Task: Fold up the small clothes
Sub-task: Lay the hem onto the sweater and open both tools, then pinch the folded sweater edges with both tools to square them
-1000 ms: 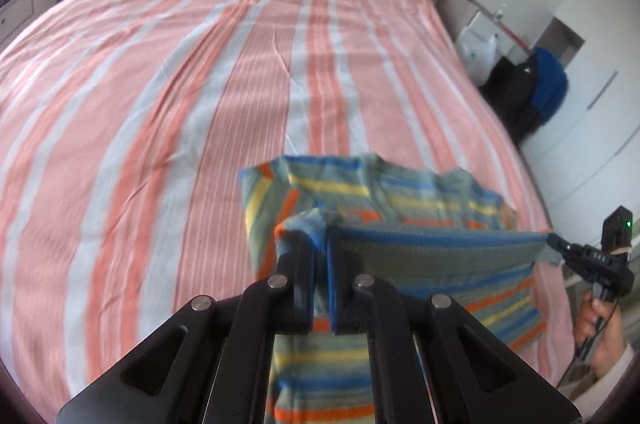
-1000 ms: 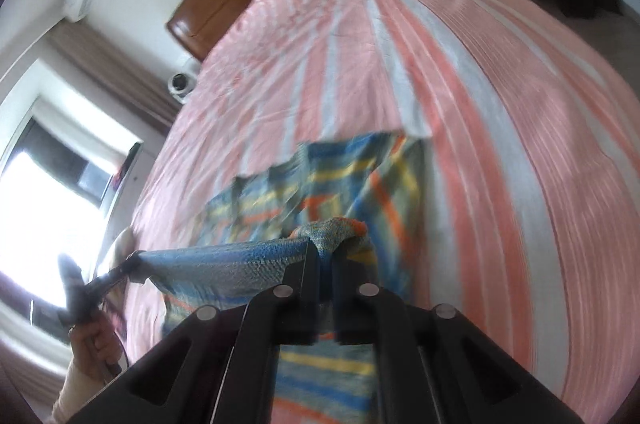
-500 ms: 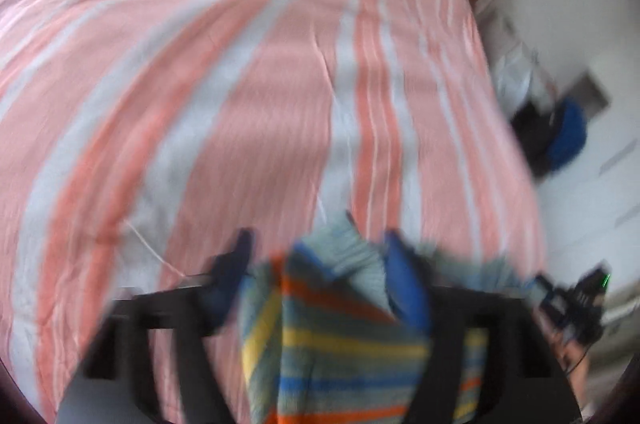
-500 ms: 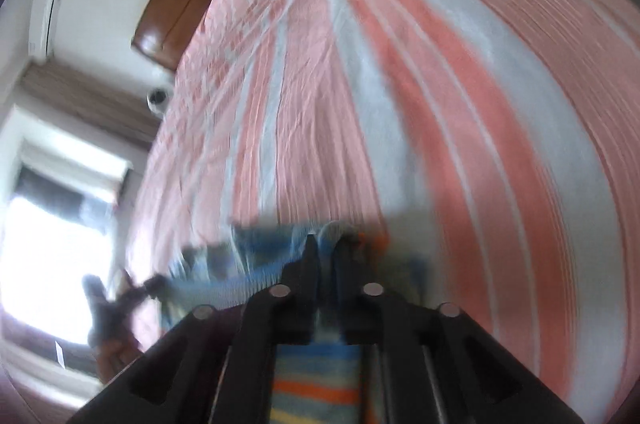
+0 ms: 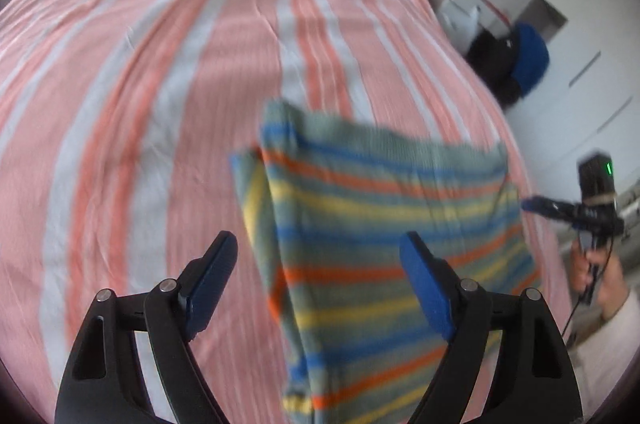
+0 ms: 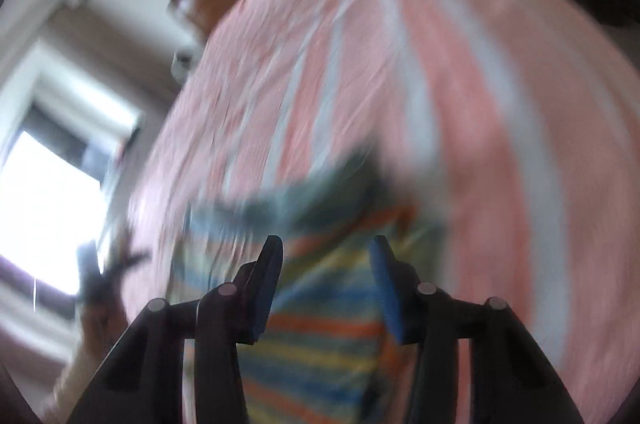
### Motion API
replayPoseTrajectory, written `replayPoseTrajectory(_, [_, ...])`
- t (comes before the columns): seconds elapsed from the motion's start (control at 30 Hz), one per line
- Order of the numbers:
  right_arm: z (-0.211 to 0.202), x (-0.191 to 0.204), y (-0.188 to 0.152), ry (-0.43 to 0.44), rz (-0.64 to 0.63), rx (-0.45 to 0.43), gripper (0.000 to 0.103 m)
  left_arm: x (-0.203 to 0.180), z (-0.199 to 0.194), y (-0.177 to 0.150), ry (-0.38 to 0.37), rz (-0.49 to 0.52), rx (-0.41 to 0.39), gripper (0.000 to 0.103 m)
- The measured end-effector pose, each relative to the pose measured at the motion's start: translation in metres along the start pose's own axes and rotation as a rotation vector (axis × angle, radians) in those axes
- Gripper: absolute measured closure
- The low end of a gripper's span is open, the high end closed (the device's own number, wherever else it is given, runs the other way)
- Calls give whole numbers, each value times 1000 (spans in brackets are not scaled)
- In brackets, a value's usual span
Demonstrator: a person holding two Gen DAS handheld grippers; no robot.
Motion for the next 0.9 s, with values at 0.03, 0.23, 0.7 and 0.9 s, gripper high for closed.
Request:
replayPoseTrajectory(0.03, [20,3,-3,1,-1,52,56,-3,4,-10,13,12,14,19])
replayPoseTrajectory(0.23, [60,-11,16,-94,67,-137,58,17,-15,-45,66,-44,24,21])
replayPoseTrajectory(0.7, [-25,-11,-139,-111,29,100,82,0,-26,-98,132,-2,-27,33])
replayPoseTrajectory(0.9, [-31,-14,-170,-206,15,79,100,-8,-16,-102,221,58,-21,35])
Point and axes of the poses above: each gripper's, at about its wrist camera, not at the fingertips, and z roughly the way its jaws point, x to its left, y to its top, the point moved 3 cm from there along z, roughly the way its jaws point, and after that the axes turned 13 degrees about y, right-handed, at the moved point
